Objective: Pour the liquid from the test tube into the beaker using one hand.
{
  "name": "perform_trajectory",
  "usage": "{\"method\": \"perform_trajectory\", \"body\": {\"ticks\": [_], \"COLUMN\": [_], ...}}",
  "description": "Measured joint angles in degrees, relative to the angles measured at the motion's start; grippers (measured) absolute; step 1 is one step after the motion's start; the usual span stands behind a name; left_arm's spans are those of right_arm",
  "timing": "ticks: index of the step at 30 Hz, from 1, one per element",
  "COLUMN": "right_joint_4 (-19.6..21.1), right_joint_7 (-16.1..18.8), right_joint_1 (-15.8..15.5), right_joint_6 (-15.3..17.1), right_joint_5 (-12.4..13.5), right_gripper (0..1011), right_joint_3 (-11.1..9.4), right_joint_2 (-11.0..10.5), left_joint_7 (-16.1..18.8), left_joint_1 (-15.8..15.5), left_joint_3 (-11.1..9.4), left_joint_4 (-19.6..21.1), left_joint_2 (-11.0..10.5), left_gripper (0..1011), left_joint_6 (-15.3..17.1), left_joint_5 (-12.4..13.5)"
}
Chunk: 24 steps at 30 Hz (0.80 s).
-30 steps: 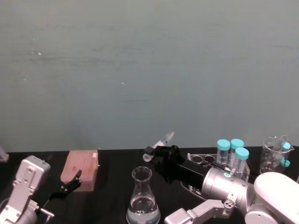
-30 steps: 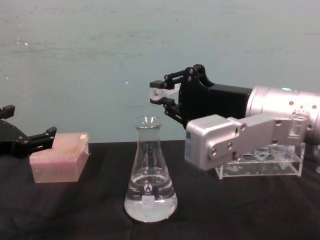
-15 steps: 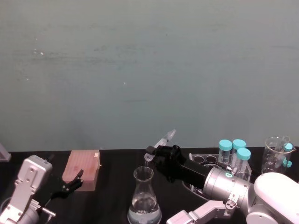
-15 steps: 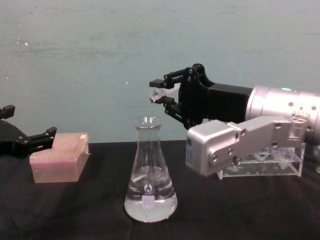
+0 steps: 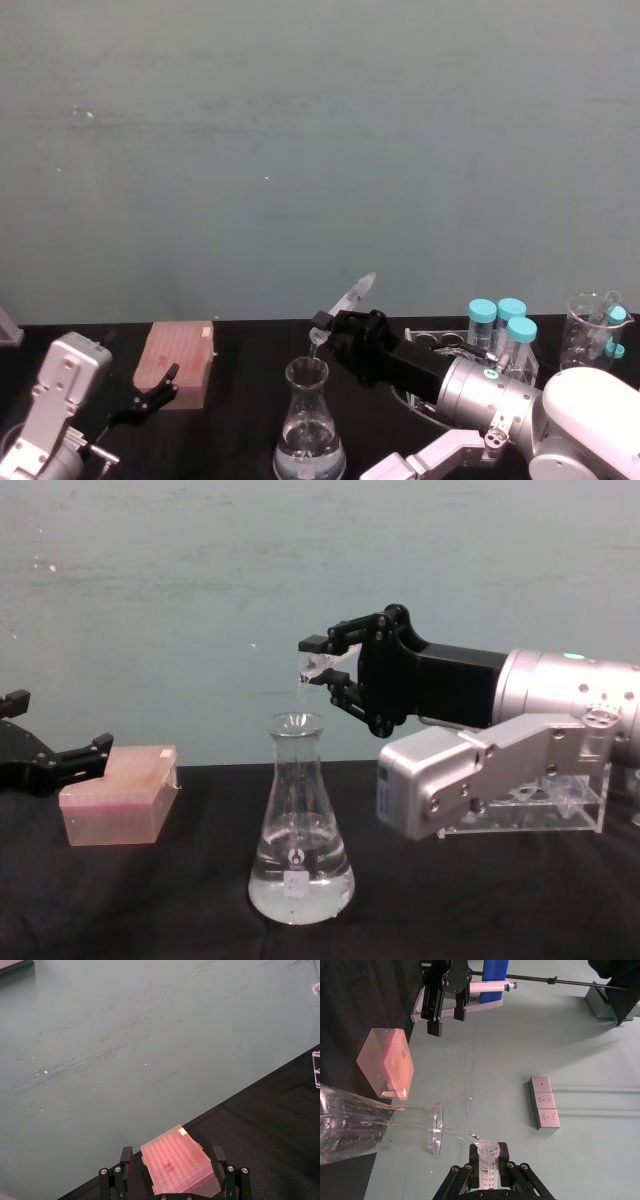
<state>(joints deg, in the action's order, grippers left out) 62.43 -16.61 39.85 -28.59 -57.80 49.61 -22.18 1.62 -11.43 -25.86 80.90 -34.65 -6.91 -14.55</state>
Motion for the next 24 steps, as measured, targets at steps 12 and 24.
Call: {"method": "perform_trajectory", "body": {"ticks": [12,24], "right_joint_4": [-0.3,-0.5], "right_joint_7": [-1.1,-1.9], "right_joint_1": [0.6,1.1], "right_joint_6": [0.3,0.5], "right_joint_5": [-0.8,-1.6], "right_gripper": [217,218], "right_joint_3": [0.8,1.5], "right_joint_2": [-0.3,-0.5], "left_joint_7": [0.0,0.0], "left_joint_1": [0.0,0.0], "left_joint_3": [0.0,0.0], "left_joint_4": [0.0,0.0], "left_joint_2": [0.0,0.0], "left_gripper": [1000,1000], "left_joint_6": [0.0,0.0], "left_joint_5": [0.0,0.0]}}
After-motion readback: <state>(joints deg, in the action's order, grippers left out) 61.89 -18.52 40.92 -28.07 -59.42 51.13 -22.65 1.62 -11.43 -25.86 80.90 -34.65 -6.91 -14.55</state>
